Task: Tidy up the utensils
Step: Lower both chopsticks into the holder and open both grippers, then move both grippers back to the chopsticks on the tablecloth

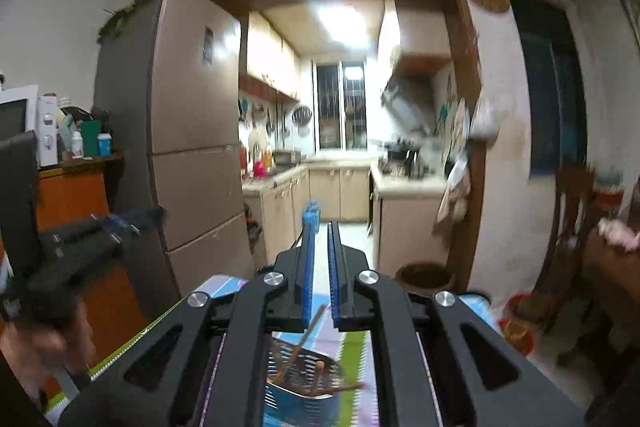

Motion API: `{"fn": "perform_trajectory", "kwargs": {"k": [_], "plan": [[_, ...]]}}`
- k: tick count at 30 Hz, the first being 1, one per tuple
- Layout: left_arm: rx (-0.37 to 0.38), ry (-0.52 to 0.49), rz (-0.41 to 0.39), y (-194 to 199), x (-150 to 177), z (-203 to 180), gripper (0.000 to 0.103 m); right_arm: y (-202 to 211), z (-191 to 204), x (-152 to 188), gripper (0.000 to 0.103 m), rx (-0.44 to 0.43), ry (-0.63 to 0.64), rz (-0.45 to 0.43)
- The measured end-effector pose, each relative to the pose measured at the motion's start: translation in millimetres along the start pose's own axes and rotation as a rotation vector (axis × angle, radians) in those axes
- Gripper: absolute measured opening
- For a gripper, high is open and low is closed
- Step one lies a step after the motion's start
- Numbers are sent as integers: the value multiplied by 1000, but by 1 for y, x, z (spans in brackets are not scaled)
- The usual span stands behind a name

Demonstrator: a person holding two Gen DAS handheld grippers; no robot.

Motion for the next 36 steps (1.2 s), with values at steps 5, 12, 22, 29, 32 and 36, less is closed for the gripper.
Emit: {"fn": "perform_trajectory", "kwargs": {"k": [5,12,22,29,32,36], "plan": [[18,-100,-123,100,-11,-37,40,109,-36,-7,6,65,99,-78],[17,-224,-90,210,51,-69,41,236,-50,74,13,155,195,-19],[-124,-200,95,297,180,-51,41,273,-24,263,20,155,169,334],[-104,-127,245,321,276,-61,41,286,30,335,20,149,324,343],[-91,-121,344,320,318,-70,36,286,33,345,20,147,326,336],[-57,-202,369,315,342,-93,28,282,28,346,20,159,279,342]]}}
Point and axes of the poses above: each gripper's, at about its wrist camera, not at the fingertips, and y roughly against the way its jaws point, z to its left, x to its underside, the point moved 2 cm from there along -y, roughly the way its jaws point, and after that the axes turned 6 degrees about x, right-handed, at the moved point
